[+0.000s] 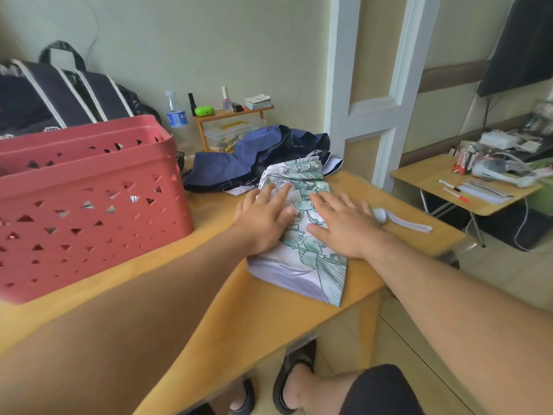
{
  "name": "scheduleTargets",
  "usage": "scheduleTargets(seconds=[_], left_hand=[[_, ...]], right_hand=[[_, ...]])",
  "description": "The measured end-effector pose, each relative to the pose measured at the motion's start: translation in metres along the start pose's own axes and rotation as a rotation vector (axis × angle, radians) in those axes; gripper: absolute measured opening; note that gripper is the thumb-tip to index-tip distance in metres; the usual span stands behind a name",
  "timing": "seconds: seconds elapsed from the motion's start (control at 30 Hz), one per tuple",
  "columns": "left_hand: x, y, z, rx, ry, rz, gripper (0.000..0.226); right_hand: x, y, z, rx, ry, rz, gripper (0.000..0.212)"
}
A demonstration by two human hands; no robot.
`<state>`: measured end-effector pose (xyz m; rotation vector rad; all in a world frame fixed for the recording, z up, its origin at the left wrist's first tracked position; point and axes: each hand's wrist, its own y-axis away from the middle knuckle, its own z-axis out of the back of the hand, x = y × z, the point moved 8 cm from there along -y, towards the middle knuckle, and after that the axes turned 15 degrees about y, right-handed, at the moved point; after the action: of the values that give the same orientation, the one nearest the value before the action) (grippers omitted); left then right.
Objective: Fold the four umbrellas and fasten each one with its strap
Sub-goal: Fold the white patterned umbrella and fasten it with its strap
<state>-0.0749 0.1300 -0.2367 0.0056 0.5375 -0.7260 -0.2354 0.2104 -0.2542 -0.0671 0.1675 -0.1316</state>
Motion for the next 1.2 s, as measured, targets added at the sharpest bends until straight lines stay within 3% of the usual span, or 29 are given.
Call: scheduleTargets(seconds=[0.07, 0.13, 0.2, 0.27, 0.37, 0.5, 0.57, 0.67, 0.8, 0.93, 1.03, 1.2], left_hand=[[0.008, 0.026, 0.027, -0.238, 0.169, 0.037, 0.055], [0.024, 0.063, 0.041, -0.349, 0.392, 0.140, 0.035], [0.032, 0.093, 0.035, -0.268, 0.612, 0.216, 0.021], [0.027, 0.116, 0.025, -0.145, 0.644, 0.194, 0.020], [0.021, 0.135, 0.013, -0.082, 0.712, 0.125, 0.047], [0.017, 0.147, 0.006, -0.110, 0.660, 0.107, 0.067], [0.011, 0.149, 0.008, -0.155, 0.629, 0.088, 0.067], [0.006, 0.152, 0.013, -0.224, 0.659, 0.070, 0.055], [0.014, 0.156, 0.019, -0.291, 0.870, 0.075, 0.046], [0.021, 0.162, 0.022, -0.357, 1.022, 0.074, 0.025], [0.028, 0.162, 0.022, -0.403, 1.089, 0.104, 0.018], [0.027, 0.160, 0.017, -0.352, 0.914, 0.090, 0.021]], right_hand=[[-0.006, 0.007, 0.015, -0.092, -0.150, -0.063, 0.068], [-0.011, 0.029, 0.037, -0.321, -0.228, -0.102, 0.061], [-0.012, 0.062, 0.050, -0.518, -0.316, -0.078, 0.048], [-0.010, 0.094, 0.051, -0.613, -0.412, -0.075, 0.036], [0.000, 0.132, 0.042, -0.578, -0.486, -0.113, 0.029], [0.026, 0.159, 0.014, -0.325, -0.503, -0.042, 0.043], [0.038, 0.165, 0.003, -0.248, -0.461, -0.007, 0.053], [0.037, 0.165, 0.004, -0.266, -0.607, -0.061, 0.049], [0.035, 0.159, 0.006, -0.262, -0.685, -0.101, 0.055], [0.033, 0.158, 0.009, -0.352, -0.620, -0.109, 0.037], [0.040, 0.163, 0.021, -0.485, -0.397, -0.041, 0.023], [0.054, 0.174, 0.040, -0.768, -0.094, 0.103, 0.006]])
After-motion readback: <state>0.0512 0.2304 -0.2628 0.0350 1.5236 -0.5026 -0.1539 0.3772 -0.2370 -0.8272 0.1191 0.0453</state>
